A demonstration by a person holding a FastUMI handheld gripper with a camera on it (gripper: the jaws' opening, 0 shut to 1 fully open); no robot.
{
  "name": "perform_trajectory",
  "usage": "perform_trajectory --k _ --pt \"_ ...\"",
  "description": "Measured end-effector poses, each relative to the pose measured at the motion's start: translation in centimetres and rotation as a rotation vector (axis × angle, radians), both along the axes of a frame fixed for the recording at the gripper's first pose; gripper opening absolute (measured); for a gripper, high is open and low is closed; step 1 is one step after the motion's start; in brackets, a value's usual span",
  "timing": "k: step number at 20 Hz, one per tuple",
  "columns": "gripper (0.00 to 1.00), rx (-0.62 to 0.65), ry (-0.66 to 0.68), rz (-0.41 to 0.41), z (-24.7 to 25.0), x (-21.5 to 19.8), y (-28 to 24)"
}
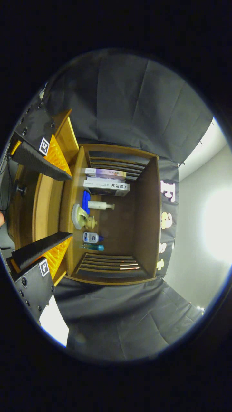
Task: Pull open the drawer, take out the items inside it, and place them on the countertop above the cabinet.
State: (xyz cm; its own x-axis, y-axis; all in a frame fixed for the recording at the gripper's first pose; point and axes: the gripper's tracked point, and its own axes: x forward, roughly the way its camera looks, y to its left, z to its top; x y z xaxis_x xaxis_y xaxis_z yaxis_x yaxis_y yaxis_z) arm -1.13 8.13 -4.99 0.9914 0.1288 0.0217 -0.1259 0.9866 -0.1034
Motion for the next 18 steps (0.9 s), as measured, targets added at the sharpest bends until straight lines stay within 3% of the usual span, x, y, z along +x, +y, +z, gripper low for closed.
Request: perform_trajectory --k 10,18 --pt "1.0 -0.026 0.107 -0.003 -7.4 -3.7 -0.9" --pt "1.0 -0.035 0.186 -0.012 -12.7 -4.1 -0.9"
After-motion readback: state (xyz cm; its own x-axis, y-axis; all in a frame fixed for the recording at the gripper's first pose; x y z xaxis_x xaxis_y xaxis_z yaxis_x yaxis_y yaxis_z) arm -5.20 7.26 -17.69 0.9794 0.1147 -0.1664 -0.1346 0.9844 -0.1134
